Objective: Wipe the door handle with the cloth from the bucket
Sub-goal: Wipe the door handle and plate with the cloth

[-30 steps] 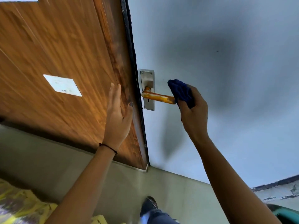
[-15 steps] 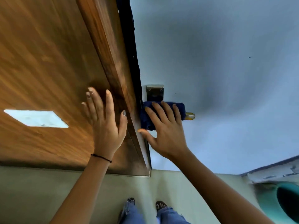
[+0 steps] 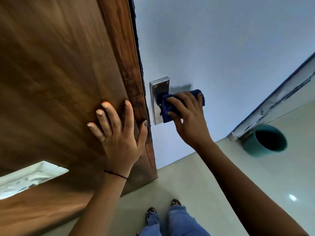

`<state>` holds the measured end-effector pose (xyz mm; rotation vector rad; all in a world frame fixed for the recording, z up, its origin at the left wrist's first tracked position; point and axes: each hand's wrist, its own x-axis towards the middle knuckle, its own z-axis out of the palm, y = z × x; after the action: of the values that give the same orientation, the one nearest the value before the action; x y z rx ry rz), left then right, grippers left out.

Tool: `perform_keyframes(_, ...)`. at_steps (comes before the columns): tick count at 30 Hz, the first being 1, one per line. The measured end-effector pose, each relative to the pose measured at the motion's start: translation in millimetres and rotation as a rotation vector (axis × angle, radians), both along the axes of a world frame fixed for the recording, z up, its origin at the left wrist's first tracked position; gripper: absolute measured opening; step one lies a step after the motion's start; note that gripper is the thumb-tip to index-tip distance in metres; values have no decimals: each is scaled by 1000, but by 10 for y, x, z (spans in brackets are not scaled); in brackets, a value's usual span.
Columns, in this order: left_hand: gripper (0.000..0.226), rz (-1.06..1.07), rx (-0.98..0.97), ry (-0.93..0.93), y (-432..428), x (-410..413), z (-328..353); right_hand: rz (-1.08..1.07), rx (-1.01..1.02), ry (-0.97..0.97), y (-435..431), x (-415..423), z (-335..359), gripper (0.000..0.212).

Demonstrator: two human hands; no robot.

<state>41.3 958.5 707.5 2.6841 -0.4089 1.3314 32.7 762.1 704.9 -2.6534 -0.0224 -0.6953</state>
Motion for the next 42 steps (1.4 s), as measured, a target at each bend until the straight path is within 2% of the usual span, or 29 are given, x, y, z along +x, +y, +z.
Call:
perform_keyframes(4,86,9,19,-2,-6,-4,-11,-58,90,12,167,-21,12,36)
perform_keyframes(9,87,20,3,-5,-65,-6,-6,50,-94,55,193,-32,64,42)
perform_keyframes(14,90,28,6,-16,-67,1,-19,-10,-55,70,-217,7,66,38)
perform_keyframes(18,89,25,3,-36,-72,9,-15,34,-61,62,-6,-7,82,40)
perform_keyframes(31,91,56,-63,-14,-223,5,-46,146,-382,-62,209,32,14,41)
perform_keyframes(36,91,36,-62,-19,-203,7,-43,112,-318,-75,-63,90,-27,49)
perform_keyframes(40,89,33,-51,-14,-209,2,-21,79,-250,-119,-389,166,-36,39)
perform_keyframes(42,90,33,-48,-6,-206,-2,-18,84,-247,-79,-545,197,-21,37)
